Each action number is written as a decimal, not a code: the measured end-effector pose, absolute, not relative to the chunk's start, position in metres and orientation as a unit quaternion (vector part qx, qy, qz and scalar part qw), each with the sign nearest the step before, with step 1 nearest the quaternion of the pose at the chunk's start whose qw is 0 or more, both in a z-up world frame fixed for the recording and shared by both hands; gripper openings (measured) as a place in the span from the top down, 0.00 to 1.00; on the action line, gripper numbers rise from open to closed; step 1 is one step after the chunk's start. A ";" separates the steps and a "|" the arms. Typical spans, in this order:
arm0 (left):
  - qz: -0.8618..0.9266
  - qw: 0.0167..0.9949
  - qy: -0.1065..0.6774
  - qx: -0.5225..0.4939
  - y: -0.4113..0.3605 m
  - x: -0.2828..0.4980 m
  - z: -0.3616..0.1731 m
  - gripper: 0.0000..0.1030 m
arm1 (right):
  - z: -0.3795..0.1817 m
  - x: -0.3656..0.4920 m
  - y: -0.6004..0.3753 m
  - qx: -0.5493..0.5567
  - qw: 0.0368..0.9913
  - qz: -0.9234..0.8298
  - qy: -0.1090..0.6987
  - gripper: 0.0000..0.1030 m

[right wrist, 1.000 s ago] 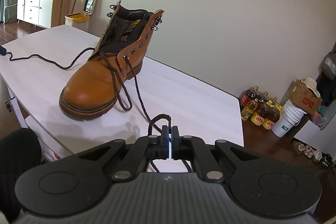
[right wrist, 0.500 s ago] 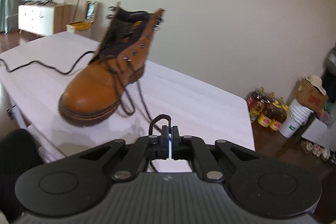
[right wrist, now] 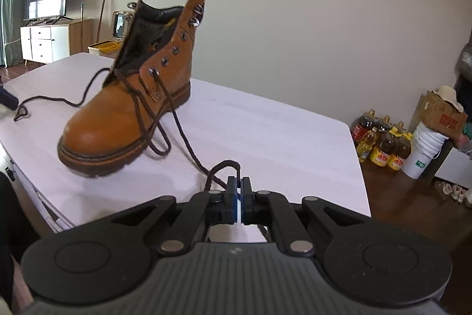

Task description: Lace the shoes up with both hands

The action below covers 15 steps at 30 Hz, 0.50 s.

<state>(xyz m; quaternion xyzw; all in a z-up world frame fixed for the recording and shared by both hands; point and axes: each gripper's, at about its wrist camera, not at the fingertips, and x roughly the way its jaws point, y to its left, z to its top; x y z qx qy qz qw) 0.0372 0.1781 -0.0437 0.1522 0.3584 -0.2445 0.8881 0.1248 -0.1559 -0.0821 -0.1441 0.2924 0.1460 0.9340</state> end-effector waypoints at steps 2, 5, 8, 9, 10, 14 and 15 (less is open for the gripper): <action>-0.242 0.888 0.355 0.161 0.182 0.032 -0.044 0.98 | -0.085 0.125 -0.158 -0.143 0.934 0.143 0.296 0.97; -0.237 0.892 0.346 0.167 0.186 0.027 -0.043 0.98 | -0.089 0.124 -0.159 -0.143 0.933 0.137 0.301 0.97; -0.234 0.897 0.340 0.157 0.189 0.026 -0.037 0.98 | -0.087 0.120 -0.155 -0.147 0.932 0.131 0.304 0.98; -0.232 0.899 0.339 0.150 0.192 0.024 -0.032 0.98 | -0.085 0.119 -0.154 -0.147 0.932 0.129 0.306 0.98; -0.232 0.900 0.338 0.147 0.194 0.024 -0.027 0.98 | -0.080 0.115 -0.152 -0.147 0.931 0.129 0.307 0.98; -0.232 0.903 0.331 0.144 0.197 0.023 -0.007 0.98 | -0.057 0.107 -0.154 -0.144 0.934 0.132 0.299 0.98; -0.232 0.904 0.328 0.147 0.197 0.024 -0.002 0.98 | -0.053 0.106 -0.155 -0.142 0.935 0.133 0.297 0.98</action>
